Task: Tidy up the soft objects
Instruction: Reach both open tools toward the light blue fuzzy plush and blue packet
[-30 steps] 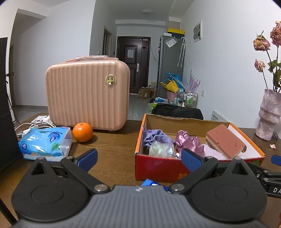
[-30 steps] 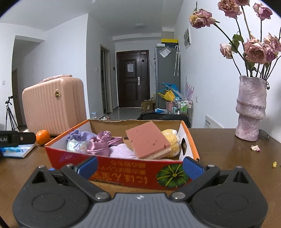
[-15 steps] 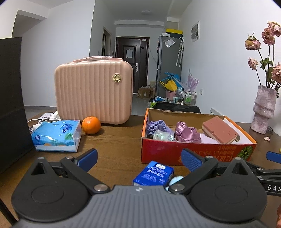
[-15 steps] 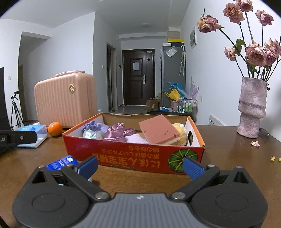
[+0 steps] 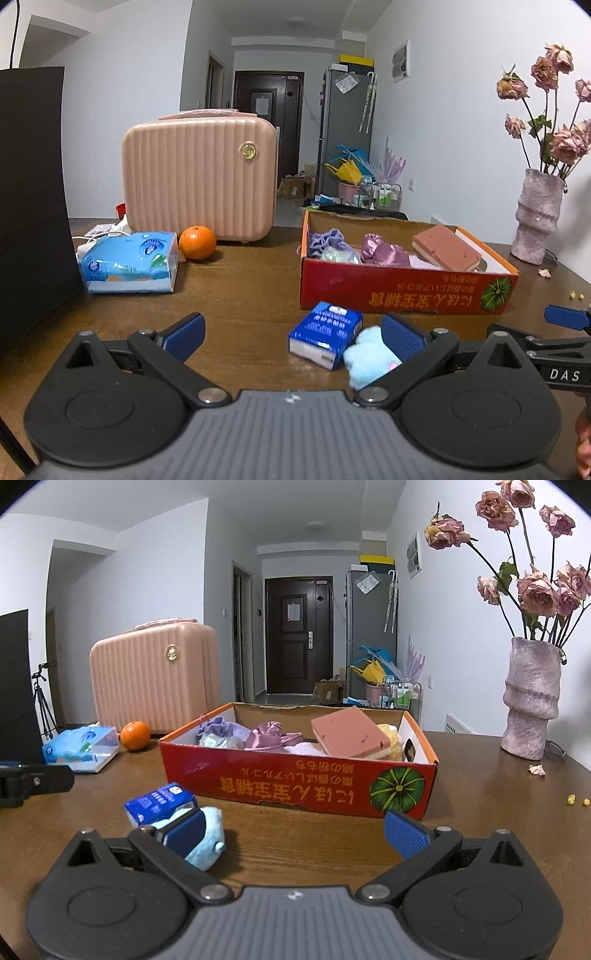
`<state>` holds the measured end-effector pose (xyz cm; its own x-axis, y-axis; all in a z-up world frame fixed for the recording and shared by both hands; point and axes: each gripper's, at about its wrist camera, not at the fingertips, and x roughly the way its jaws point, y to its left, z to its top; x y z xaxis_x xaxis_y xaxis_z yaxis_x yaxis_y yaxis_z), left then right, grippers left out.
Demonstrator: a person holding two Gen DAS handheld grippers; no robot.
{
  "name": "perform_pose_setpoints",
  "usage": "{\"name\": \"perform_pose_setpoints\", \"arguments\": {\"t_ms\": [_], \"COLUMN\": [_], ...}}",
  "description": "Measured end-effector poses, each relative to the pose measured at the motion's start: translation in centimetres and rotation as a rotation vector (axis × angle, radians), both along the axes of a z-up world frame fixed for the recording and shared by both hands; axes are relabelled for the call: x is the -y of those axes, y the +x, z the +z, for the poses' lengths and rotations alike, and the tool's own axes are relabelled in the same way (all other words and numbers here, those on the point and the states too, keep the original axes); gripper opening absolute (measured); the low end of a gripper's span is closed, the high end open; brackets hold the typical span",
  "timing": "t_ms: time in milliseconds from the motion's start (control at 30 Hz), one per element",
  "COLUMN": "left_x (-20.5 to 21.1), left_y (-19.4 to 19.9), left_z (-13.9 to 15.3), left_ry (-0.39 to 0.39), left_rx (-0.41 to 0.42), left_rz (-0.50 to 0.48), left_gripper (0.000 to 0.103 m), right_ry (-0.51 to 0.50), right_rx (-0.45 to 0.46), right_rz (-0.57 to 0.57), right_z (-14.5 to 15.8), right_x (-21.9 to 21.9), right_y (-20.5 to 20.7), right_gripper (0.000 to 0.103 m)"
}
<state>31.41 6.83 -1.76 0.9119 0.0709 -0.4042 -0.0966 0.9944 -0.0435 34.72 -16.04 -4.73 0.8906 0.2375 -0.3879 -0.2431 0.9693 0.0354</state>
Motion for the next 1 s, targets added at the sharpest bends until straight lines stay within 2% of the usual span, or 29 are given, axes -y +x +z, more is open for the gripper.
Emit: {"name": "perform_pose_setpoints", "arguments": {"t_ms": [433,1000], "left_x": [-0.6,-2.6], "left_y": [-1.1,-0.5], "left_z": [-0.6,-1.1], "left_ry": [-0.009,-0.008], "left_rx": [-0.029,-0.064], "left_rz": [-0.011,0.027], "left_gripper": [0.103,0.103], "right_ry": [-0.032,-0.130], "right_rx": [-0.031,-0.116], "right_rz": [0.030,0.181], "right_z": [-0.6,-2.1], "right_x": [-1.0,-6.8], "right_y": [-0.4,2.2], "right_gripper": [0.103,0.103]}}
